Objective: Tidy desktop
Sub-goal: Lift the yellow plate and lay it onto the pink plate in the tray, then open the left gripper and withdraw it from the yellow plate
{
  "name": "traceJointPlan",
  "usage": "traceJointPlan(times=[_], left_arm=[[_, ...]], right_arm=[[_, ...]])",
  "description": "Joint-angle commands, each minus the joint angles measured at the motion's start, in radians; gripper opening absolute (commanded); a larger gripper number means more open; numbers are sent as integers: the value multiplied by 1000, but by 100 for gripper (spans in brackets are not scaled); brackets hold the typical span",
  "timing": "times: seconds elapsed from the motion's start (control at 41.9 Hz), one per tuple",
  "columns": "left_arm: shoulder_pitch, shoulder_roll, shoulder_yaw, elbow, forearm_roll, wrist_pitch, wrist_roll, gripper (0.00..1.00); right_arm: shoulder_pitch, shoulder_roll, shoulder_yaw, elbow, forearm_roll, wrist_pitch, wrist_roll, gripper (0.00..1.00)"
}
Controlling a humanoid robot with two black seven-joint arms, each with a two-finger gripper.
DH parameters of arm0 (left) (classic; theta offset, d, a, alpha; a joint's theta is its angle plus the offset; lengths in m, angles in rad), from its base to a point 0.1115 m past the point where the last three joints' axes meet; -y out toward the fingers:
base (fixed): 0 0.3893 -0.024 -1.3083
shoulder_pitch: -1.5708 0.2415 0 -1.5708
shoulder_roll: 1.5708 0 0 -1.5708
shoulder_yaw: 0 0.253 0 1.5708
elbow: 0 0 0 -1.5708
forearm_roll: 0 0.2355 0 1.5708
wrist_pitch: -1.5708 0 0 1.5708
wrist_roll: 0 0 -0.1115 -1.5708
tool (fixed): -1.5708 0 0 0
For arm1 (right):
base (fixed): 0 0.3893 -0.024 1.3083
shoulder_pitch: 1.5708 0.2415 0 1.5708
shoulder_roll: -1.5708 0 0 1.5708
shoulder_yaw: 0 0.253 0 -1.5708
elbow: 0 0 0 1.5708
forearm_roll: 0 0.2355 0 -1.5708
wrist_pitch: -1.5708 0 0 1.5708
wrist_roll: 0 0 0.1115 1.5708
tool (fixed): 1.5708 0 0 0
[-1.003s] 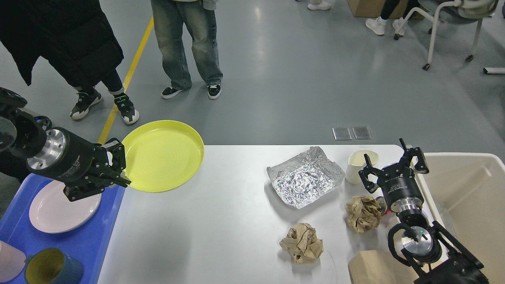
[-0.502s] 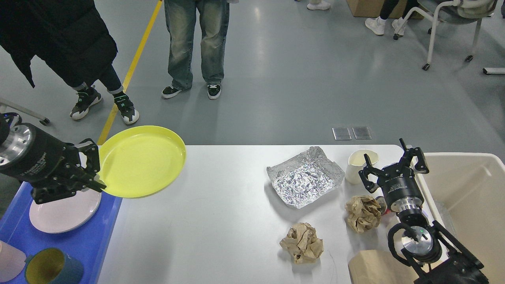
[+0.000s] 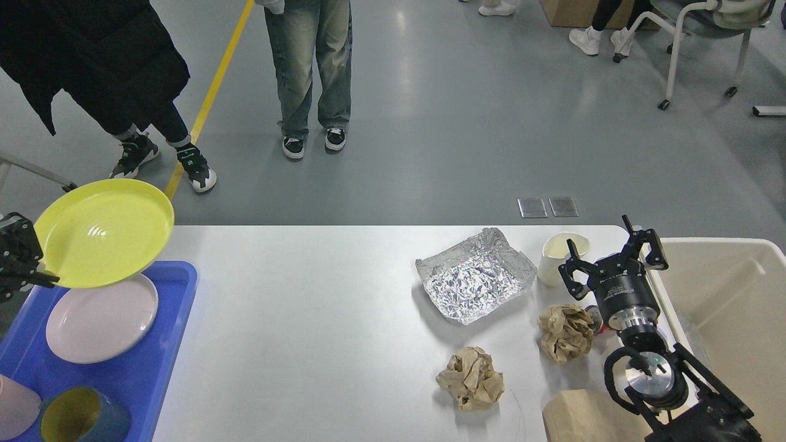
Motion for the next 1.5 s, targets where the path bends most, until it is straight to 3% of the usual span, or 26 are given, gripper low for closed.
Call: traceJointPlan(times=[0.0, 0.048, 0.167, 0.263, 0.406, 0.525, 0.597, 0.74, 1.481], left_arm=[[188, 51, -116, 143, 3, -1, 28, 0], [307, 54, -208, 209, 3, 2, 48, 0], [492, 55, -358, 300, 3, 18, 90, 0], [623, 48, -443, 441, 3, 21, 111, 0], [751, 34, -559, 561, 3, 47, 116, 0], [834, -6, -634, 619, 5, 143, 133, 0], [865, -40, -655, 631, 8, 194, 163, 0], [886, -97, -690, 639, 34, 271, 176, 0], [963, -163, -773, 633, 37, 275, 157, 0]], right_arm=[[0, 1, 0, 0, -1, 0, 0, 100], [0, 0, 0, 0, -1, 0, 0, 100], [0, 0, 0, 0, -1, 0, 0, 100], [0, 0, 0, 0, -1, 0, 0, 100], [0, 1, 0, 0, -1, 0, 0, 100], [0, 1, 0, 0, -1, 0, 0, 100], [0, 1, 0, 0, -1, 0, 0, 100], [0, 1, 0, 0, -1, 0, 0, 100], [0, 1, 0, 0, 1, 0, 0, 100]])
